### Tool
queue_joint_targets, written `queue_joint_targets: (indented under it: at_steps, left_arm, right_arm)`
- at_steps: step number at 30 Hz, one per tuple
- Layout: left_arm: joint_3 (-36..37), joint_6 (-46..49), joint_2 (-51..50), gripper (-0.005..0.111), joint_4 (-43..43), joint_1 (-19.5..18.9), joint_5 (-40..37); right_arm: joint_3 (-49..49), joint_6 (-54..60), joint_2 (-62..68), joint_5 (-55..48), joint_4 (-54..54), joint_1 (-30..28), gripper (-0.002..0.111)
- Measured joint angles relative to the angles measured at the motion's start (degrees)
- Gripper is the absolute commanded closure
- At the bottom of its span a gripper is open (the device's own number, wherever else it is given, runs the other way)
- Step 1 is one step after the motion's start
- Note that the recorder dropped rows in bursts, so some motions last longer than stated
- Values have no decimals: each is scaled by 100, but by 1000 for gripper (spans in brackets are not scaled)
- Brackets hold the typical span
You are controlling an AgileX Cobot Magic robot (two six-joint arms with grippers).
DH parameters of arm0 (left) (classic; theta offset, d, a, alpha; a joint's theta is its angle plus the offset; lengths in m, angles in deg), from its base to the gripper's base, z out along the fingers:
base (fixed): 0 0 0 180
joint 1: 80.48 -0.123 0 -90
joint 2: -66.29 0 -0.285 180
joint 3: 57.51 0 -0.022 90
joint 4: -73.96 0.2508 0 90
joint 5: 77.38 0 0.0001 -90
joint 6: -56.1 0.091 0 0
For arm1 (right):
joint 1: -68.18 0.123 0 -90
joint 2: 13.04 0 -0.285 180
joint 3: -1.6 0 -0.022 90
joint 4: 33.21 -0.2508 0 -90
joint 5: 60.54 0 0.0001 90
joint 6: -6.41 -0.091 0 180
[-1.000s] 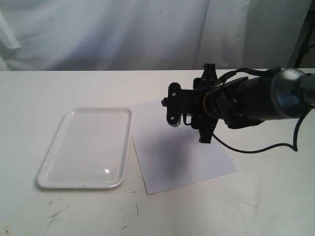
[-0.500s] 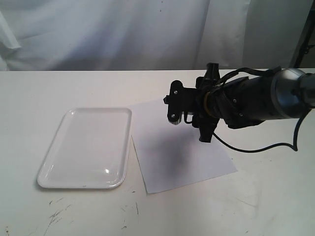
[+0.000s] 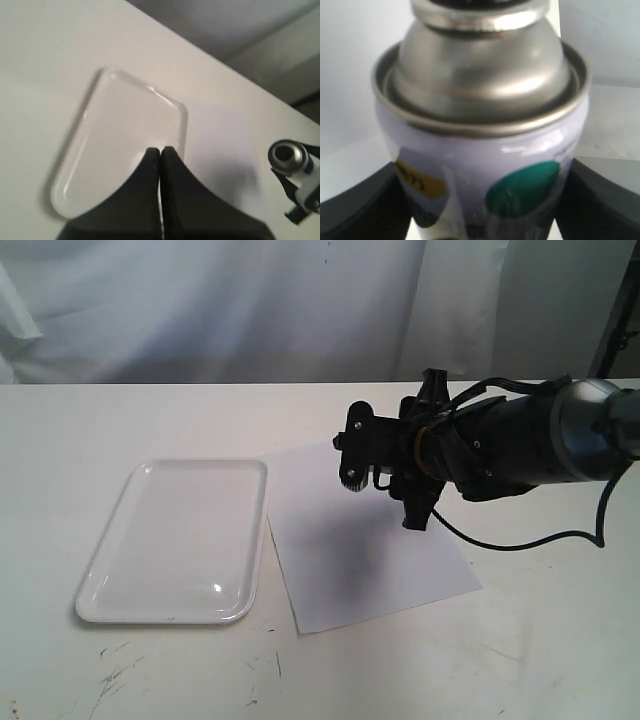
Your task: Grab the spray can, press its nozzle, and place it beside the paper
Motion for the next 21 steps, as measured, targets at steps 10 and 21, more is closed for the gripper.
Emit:
queue_joint_targets:
  at_steps: [10,21]
  left_arm:
    - [-1495,1450,-2119,107,-1282,0,-657]
    - [-1761,2146,-2700,107,-2342,0,-831]
  right_arm:
    - [0,-33,0,0,-22,0,108]
    - [0,80,68,-33,35,0,108]
